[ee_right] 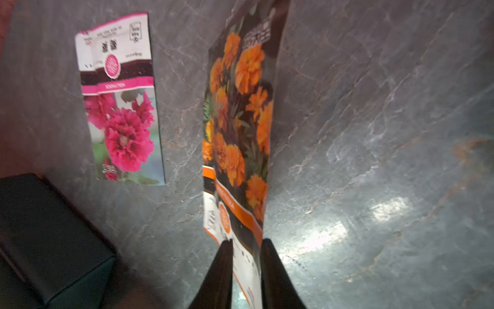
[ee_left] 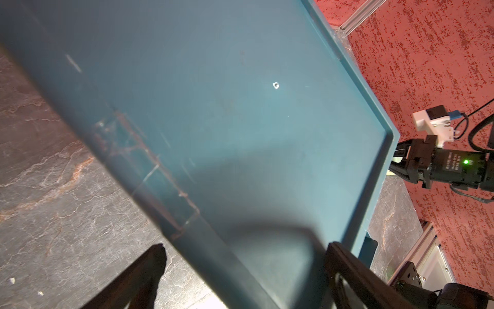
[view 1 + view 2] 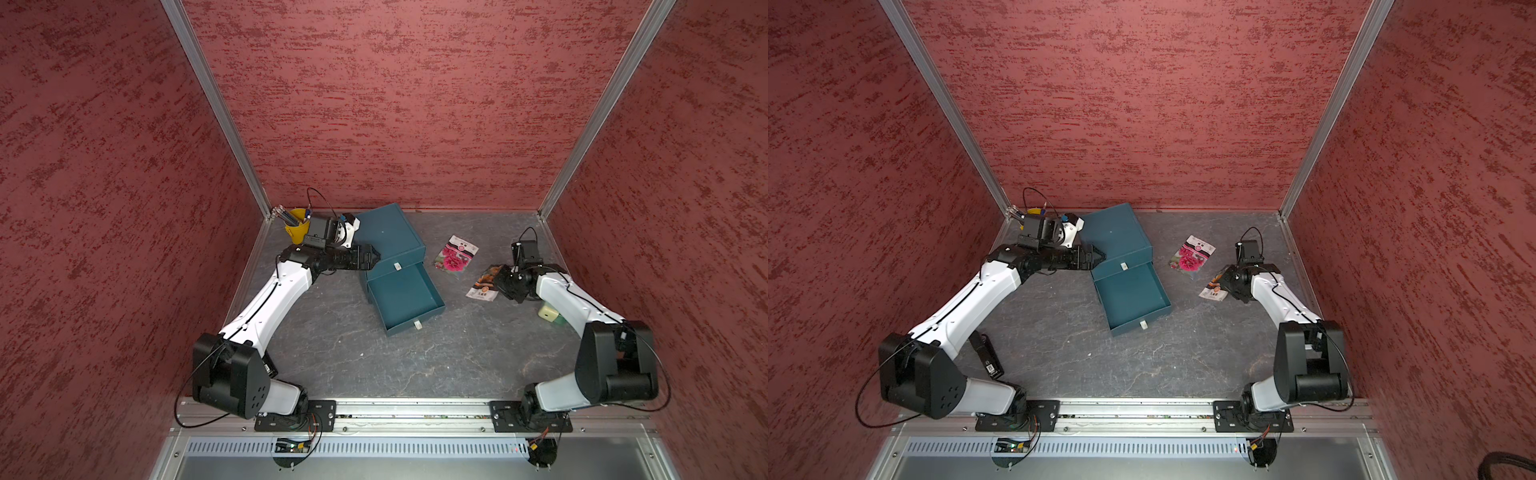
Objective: Take the seed bags out of the drawer
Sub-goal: Place the seed packet at the center of the board.
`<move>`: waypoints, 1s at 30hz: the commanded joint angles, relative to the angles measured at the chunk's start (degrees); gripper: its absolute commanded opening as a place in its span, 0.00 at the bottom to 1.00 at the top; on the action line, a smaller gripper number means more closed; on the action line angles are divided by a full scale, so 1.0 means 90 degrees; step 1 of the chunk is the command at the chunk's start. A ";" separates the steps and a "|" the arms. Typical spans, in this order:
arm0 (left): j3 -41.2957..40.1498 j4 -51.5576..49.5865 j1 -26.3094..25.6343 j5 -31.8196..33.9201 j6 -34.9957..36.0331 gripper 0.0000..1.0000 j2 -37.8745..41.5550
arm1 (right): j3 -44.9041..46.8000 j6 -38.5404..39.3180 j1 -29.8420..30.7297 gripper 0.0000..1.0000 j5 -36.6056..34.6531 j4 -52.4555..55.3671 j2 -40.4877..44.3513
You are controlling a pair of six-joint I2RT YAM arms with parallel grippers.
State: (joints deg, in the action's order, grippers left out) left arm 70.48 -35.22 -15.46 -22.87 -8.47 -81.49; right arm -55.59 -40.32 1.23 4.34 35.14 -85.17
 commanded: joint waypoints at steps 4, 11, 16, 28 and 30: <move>0.0108 -0.0315 -0.0059 0.0041 0.0160 0.96 -0.0133 | -0.0003 0.0097 -0.0054 0.44 -0.0277 0.0237 0.0156; 0.0152 -0.0354 -0.0059 0.0104 0.0164 0.96 -0.0144 | -0.0043 0.0514 0.0281 0.61 -0.0106 0.0416 0.0750; 0.0189 -0.0403 -0.0047 0.0129 0.0189 0.96 -0.0148 | 0.0125 0.0767 0.1130 0.72 -0.0176 0.0610 0.1393; 0.0256 -0.0458 -0.0056 0.0131 0.0206 0.97 -0.0187 | 0.0679 0.0386 0.3741 0.85 -0.0864 0.1032 0.3107; 0.0266 -0.0457 -0.0049 0.0129 0.0202 0.96 -0.0191 | 0.0689 0.0323 0.4307 0.85 -0.1068 0.0985 0.3120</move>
State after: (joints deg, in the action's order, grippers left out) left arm 72.01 -37.10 -15.55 -22.41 -8.05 -82.28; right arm -49.74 -36.05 35.18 -0.84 43.27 -57.67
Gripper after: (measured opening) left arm 0.965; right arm 0.850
